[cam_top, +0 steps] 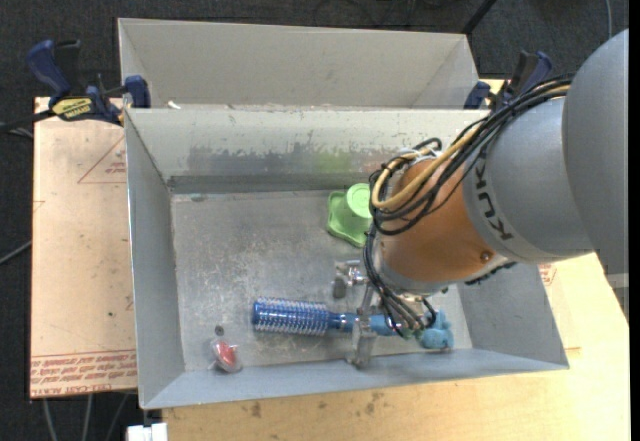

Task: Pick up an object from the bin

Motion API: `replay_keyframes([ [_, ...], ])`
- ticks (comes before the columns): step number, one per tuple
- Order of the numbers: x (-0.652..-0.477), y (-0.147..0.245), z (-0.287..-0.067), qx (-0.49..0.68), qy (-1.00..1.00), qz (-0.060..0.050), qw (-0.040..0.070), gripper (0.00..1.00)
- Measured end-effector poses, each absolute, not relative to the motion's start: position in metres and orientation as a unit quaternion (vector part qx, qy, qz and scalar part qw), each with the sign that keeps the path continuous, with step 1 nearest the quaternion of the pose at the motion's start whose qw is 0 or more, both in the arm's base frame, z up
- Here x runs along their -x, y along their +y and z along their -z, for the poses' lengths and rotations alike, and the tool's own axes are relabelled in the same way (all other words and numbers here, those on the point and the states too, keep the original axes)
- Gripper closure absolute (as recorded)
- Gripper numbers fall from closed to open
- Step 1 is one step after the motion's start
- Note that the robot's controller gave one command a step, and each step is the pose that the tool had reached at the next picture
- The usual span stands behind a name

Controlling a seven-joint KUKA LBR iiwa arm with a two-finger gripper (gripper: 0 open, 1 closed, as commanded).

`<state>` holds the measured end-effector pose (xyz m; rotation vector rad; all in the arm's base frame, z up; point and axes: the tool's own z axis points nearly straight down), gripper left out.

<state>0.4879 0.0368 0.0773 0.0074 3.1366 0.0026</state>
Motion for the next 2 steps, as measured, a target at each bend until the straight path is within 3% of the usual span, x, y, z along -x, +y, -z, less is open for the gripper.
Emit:
replay_keyframes([
  [1,-0.486,0.037,-0.076,-0.003,1.000,-0.001,0.000,1.00],
  [2,-0.485,0.026,-0.255,-0.024,1.000,-0.001,0.004,1.00],
])
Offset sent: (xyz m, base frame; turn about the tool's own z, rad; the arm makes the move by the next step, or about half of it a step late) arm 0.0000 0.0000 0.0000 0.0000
